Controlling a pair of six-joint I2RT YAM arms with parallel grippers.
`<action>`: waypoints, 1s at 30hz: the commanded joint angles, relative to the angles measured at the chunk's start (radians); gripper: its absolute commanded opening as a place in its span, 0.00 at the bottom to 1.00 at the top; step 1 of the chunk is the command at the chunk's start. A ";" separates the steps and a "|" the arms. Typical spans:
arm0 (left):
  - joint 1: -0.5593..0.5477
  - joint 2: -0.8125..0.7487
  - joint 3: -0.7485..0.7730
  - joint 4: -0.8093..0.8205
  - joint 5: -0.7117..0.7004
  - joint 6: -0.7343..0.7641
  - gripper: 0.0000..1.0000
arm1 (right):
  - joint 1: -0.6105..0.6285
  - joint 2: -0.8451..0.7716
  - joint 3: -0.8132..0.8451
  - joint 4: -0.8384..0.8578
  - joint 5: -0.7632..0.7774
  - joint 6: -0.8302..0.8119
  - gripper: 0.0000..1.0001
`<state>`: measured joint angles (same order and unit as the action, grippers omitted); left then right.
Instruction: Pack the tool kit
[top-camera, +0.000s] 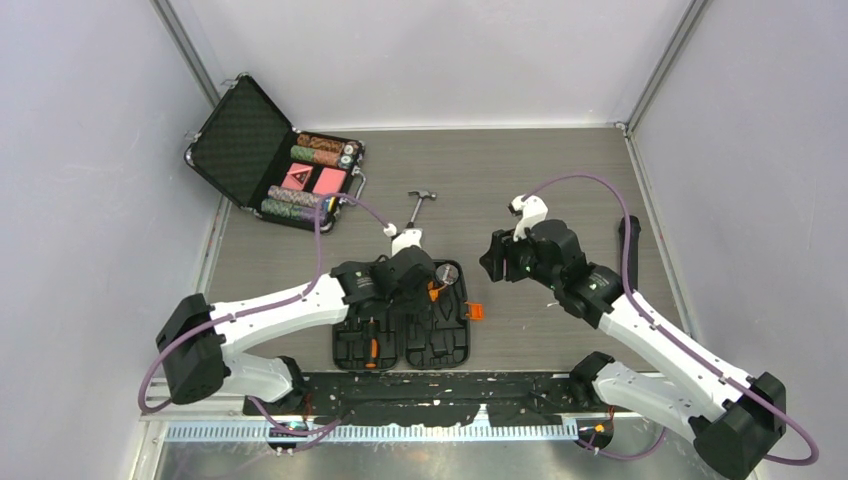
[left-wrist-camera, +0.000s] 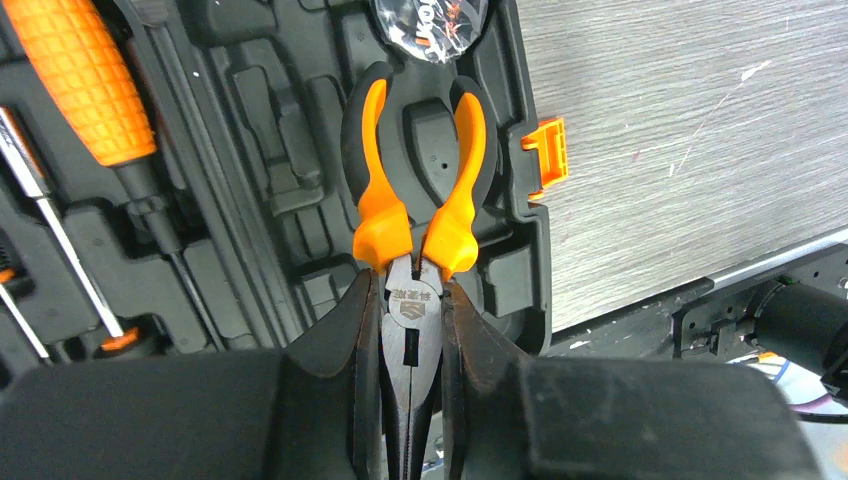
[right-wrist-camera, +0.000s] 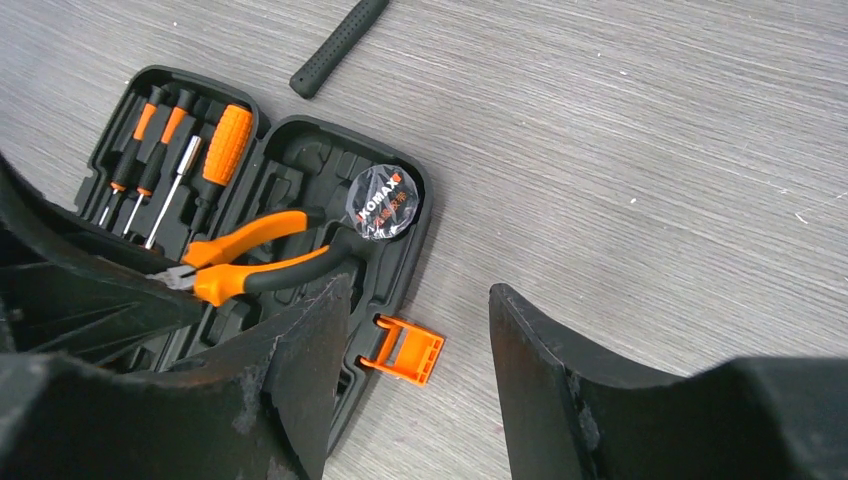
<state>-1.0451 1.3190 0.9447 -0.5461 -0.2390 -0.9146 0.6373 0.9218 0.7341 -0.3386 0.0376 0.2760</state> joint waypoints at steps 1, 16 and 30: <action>-0.033 0.034 0.054 0.060 -0.044 -0.151 0.00 | -0.004 -0.048 -0.018 0.019 -0.011 0.022 0.59; -0.087 0.115 0.075 0.058 -0.027 -0.234 0.61 | -0.005 -0.077 -0.033 0.027 -0.151 0.008 0.59; -0.037 -0.040 -0.068 0.156 0.023 -0.263 0.53 | 0.004 0.015 0.004 -0.061 -0.249 0.037 0.49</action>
<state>-1.1194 1.3281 0.9390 -0.4591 -0.2268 -1.1507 0.6346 0.9173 0.6937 -0.3679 -0.1780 0.2932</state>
